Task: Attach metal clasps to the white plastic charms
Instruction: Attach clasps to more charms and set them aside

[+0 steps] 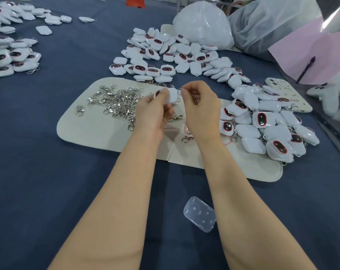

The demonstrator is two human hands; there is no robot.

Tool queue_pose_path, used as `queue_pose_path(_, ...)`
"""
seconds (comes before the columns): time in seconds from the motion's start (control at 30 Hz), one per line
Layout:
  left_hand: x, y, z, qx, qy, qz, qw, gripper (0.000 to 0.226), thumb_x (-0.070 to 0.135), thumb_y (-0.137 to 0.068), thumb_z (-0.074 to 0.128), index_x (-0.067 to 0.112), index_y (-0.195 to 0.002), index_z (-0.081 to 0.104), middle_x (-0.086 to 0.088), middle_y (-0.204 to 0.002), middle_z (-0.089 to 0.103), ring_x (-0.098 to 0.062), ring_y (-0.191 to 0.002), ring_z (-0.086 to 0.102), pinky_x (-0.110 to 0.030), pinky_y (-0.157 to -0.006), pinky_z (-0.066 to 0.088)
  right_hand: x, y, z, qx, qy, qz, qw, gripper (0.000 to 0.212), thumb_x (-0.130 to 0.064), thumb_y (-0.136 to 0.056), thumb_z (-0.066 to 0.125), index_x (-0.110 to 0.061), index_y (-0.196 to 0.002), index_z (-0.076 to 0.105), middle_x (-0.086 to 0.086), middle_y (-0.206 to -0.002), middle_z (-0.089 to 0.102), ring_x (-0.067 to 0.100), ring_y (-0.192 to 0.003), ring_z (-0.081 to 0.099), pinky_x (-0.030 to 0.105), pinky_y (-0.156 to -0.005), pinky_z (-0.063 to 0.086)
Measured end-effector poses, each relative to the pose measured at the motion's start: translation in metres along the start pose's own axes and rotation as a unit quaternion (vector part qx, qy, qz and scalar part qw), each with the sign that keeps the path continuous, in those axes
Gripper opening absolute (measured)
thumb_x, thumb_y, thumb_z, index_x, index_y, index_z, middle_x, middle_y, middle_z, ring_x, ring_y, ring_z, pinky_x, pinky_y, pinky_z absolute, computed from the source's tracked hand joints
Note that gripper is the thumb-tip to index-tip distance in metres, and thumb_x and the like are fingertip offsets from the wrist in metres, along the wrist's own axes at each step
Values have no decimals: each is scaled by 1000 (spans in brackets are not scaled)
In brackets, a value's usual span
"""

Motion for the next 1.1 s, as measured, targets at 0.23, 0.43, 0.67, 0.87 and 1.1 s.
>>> queue_pose_path(0.23,3,2,3,5,-78,115,990,10,16,-92,60,9,-99,58,2,-64,53,-4,-46,48,-18,-48,45,-1,1,1,-21,59,-43,997,9,-6,-91,55,-7,-94,63,-3,-84,62,8,-77,54,8,-71,39)
queue_pose_path(0.43,1,4,6,-21,-30,32,999,11,15,-92,60,8,-85,55,3,-54,51,-3,-41,49,-15,-45,45,-5,2,3,13,-21,12,1000,9,-8,-93,52,-16,-91,54,-15,-77,56,3,-71,54,18,-70,44)
queue_pose_path(0.67,-2,3,4,-27,13,-38,999,16,12,-90,64,6,-77,57,1,-53,51,-3,-37,49,-13,-41,44,-6,1,3,45,-78,47,995,3,-11,-92,58,-13,-90,58,-11,-76,59,0,-69,54,20,-71,49)
queue_pose_path(0.87,-3,2,1,-23,34,-60,997,19,10,-89,63,6,-73,57,4,-43,53,-2,-36,50,-12,-41,44,-3,1,3,40,-86,79,992,6,-16,-90,62,-18,-85,59,-8,-75,62,6,-70,57,24,-72,50)
queue_pose_path(1.1,-2,1,1,-10,53,-53,997,16,10,-91,62,4,-76,60,-1,-58,55,-2,-40,54,-12,-44,46,-2,2,6,15,-68,76,995,11,-8,-91,57,-16,-93,64,-11,-80,62,2,-74,58,19,-75,50)
Point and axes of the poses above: each hand's wrist, its own y-axis away from the middle knuckle, its own z-axis out of the palm, x = y × z, the point moved 2 cm from there along -y, towards the middle knuckle
